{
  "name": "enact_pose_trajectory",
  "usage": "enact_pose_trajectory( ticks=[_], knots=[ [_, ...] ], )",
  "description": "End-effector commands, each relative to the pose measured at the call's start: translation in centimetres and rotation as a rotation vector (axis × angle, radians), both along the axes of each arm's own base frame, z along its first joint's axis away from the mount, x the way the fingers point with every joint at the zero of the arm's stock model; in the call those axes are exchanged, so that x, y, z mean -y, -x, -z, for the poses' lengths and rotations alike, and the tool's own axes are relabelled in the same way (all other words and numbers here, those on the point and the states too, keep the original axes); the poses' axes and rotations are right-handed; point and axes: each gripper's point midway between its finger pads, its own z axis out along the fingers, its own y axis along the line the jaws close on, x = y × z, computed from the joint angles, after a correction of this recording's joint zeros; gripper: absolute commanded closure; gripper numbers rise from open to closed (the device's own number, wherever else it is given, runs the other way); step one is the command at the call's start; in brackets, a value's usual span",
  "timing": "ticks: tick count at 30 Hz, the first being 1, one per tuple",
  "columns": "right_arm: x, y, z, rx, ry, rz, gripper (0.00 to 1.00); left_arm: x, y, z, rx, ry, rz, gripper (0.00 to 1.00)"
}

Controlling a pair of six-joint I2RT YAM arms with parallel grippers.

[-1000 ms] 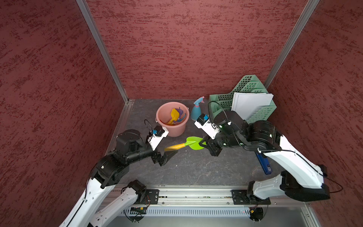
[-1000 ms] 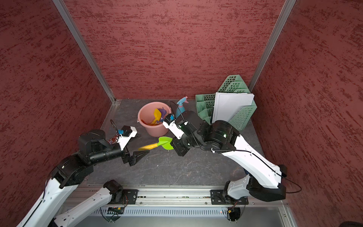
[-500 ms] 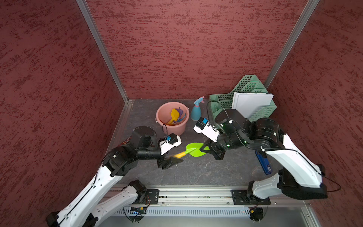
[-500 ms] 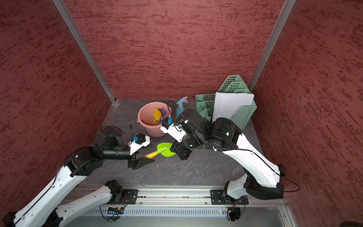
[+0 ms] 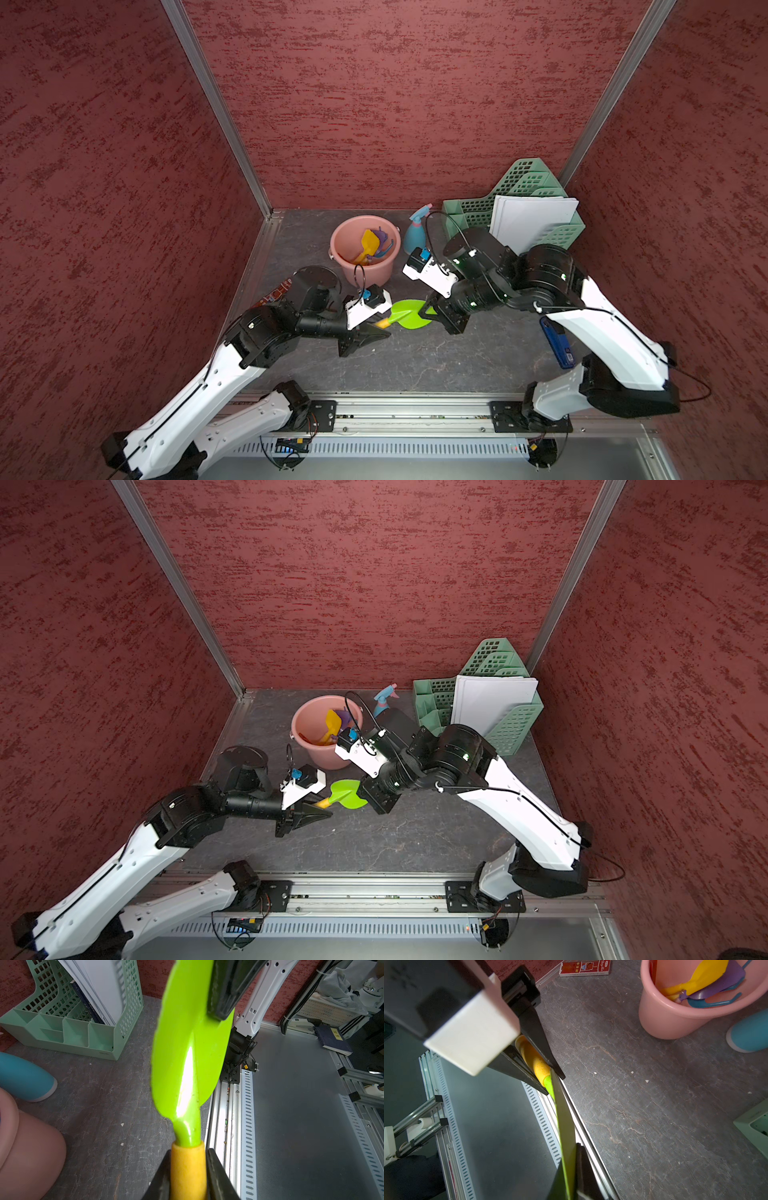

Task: Organize the gardening tools
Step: Pick up the gardening tool from the center of the board, then place the gardening tool in the container.

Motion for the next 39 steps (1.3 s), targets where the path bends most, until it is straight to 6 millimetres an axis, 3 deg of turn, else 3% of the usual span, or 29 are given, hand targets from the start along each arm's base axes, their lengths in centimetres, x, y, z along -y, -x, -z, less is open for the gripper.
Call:
enact_pose_trajectory(
  ticks=[1,2,4,5,9,13,17,22,28,33,39],
  knots=[
    [0.1,-0.3,-1.3,0.047,-0.037,-0.001,0.84,0.6,-0.3,-1.3,0.042,0.041,0.001,1.0],
    [0.2,-0.4,-1.4,0.057,-0.04,0.009,0.63,0.6,-0.4,-1.2,0.044,0.041,-0.003,1.0],
    [0.4,-1.0,-1.3,0.078,-0.041,0.039,0.36,0.4,-0.8,-1.1,0.056,0.038,-0.027,1.0],
    [1.0,-1.0,-1.9,0.1,-0.06,0.059,0.25,0.3,-1.0,-0.9,0.066,0.036,-0.045,1.0],
    [2.6,-1.9,-2.9,0.159,-0.108,0.149,0.03,-0.3,-2.4,-0.8,0.123,0.057,-0.122,1.0],
    [4.2,-2.5,-3.4,0.199,-0.174,0.243,0.01,-0.8,-4.9,-1.1,0.186,0.112,-0.24,1.0],
    [5.1,-2.7,-3.1,0.209,-0.243,0.312,0.02,-1.9,-9.3,-2.0,0.254,0.215,-0.414,1.0],
    [4.7,-2.7,-1.4,0.172,-0.312,0.346,0.02,-3.6,-15.7,-3.7,0.28,0.396,-0.602,1.0],
    [3.4,-3.0,0.5,0.143,-0.331,0.346,0.02,-3.9,-22.4,-4.9,0.33,0.51,-0.635,1.0],
    [2.7,-3.4,1.0,0.145,-0.338,0.345,0.02,-4.7,-27.6,-4.0,0.348,0.545,-0.644,1.0],
    [2.7,-3.9,1.5,0.158,-0.331,0.356,0.02,-6.0,-31.6,-1.0,0.348,0.552,-0.689,1.0]
  ],
)
